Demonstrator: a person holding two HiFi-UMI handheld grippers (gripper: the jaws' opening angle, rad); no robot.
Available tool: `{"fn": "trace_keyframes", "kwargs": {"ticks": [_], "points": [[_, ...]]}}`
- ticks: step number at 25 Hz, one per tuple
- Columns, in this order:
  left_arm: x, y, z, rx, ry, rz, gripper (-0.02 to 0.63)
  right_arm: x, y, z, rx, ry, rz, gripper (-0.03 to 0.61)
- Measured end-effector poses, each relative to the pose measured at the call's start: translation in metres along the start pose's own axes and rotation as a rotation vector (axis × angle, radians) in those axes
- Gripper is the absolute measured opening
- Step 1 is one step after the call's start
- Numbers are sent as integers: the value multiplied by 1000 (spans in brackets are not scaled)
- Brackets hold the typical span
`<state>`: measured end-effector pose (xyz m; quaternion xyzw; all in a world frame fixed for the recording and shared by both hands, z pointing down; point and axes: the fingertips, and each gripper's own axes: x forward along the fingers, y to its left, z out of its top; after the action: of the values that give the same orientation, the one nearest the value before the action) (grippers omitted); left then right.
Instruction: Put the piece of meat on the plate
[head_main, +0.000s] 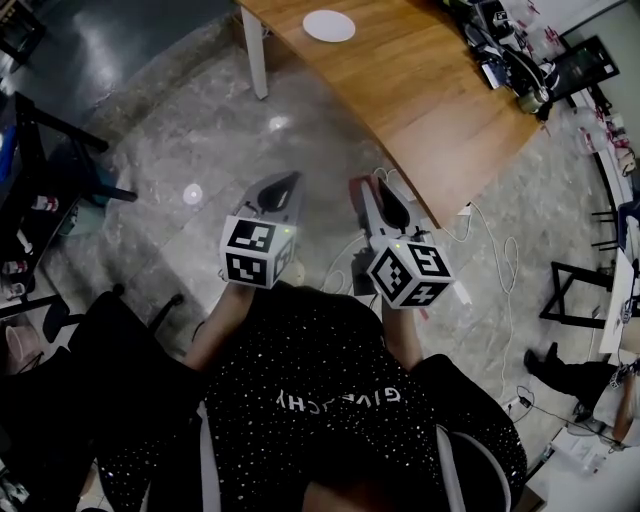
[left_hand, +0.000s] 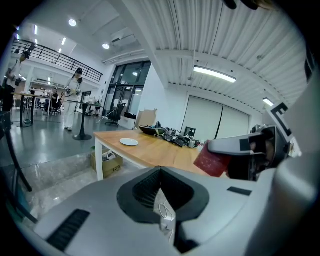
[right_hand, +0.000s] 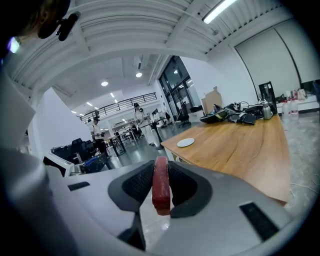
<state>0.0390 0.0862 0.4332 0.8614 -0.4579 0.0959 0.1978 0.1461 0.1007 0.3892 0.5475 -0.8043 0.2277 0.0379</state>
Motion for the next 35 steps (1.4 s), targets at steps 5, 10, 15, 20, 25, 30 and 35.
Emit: {"fn": "trace_keyframes", "kwargs": {"ticks": [5, 10, 15, 20, 25, 30, 35], "points": [[13, 10, 2, -4, 2, 5, 9, 14, -5, 3, 3, 4, 7, 95], [33, 22, 15, -6, 2, 7, 9, 36, -12, 13, 3, 16, 10, 95], [59, 37, 30, -15, 1, 3, 9, 63, -23, 26, -2, 26, 6, 95], [87, 53, 50, -20, 7, -3, 9, 94, -35, 43, 4, 37, -6, 95], [111, 70, 68, -28, 17, -8, 9, 123, -45, 60, 11, 47, -19, 95], [131, 96, 87, -48, 26, -3, 9, 152, -47, 82, 3, 54, -25, 95], [161, 114, 114, -38, 20, -28, 10, 185, -55, 103, -11, 57, -39, 95]]}}
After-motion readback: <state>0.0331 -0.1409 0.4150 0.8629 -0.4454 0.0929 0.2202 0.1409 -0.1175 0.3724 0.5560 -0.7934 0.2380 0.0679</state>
